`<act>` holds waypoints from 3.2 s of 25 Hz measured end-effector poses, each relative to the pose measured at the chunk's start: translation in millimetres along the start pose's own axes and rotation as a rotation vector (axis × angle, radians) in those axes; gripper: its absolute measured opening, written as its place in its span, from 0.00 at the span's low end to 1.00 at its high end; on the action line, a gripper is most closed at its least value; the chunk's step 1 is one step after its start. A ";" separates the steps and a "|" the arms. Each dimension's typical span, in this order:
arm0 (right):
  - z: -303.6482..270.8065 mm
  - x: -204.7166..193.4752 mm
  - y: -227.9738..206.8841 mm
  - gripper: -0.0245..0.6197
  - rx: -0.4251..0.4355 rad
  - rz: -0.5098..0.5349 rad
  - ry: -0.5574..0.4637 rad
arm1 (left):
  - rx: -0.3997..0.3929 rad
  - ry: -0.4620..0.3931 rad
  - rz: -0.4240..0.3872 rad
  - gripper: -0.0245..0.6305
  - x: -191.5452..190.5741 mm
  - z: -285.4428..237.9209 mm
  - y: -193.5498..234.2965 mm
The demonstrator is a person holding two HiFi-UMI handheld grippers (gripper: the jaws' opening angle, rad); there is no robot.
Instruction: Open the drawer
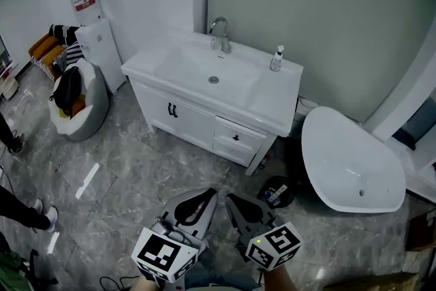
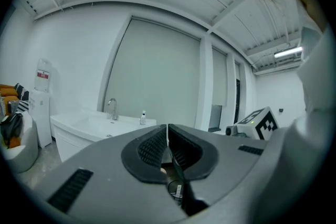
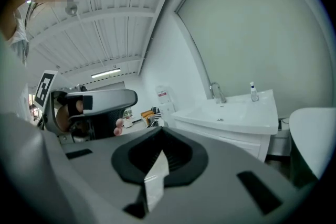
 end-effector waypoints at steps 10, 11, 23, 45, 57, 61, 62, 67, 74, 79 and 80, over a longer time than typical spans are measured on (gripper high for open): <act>-36.4 -16.2 -13.1 0.05 -0.087 -0.003 0.039 | 0.026 0.012 0.034 0.07 -0.7 8.4 64.0; -39.0 -18.4 -16.5 0.05 -0.093 -0.003 0.048 | 0.034 0.012 0.038 0.07 -0.8 8.9 69.3; -113.9 -38.2 -73.6 0.05 -0.102 -0.035 0.097 | 0.089 0.035 0.041 0.07 -20.5 -36.0 145.2; -229.6 -3.0 -217.1 0.05 -0.327 -0.076 0.089 | -0.147 0.113 0.097 0.07 -30.4 -237.0 241.7; -244.1 -18.2 -232.3 0.05 -0.567 -0.117 0.048 | -0.360 0.199 0.132 0.07 -46.1 -275.8 269.5; -243.6 -29.5 -231.2 0.05 -0.625 -0.137 0.036 | -0.405 0.229 0.148 0.07 -60.8 -281.2 272.7; -242.9 -32.5 -231.0 0.05 -0.635 -0.142 0.037 | -0.412 0.237 0.151 0.07 -65.3 -282.0 272.3; -234.8 -50.2 -233.2 0.05 -0.678 -0.164 0.047 | -0.447 0.279 0.169 0.07 -92.1 -281.4 265.5; -222.2 -77.0 -253.9 0.05 -0.713 -0.169 0.070 | -0.480 0.337 0.164 0.07 -137.9 -282.2 259.0; -213.9 -102.0 -277.0 0.05 -0.727 -0.153 0.092 | -0.499 0.386 0.167 0.07 -179.8 -282.9 255.7; -212.2 -107.6 -281.4 0.05 -0.728 -0.152 0.095 | -0.502 0.395 0.161 0.07 -189.6 -282.6 255.4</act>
Point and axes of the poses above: the fingertips, and each gripper's own axes: z backward along the fingers, y to its left, x out of its top, the point moved 3 cm from there along z, backward along the fingers, and after that the axes turned 15 degrees about -y, right-handed, at the moved point
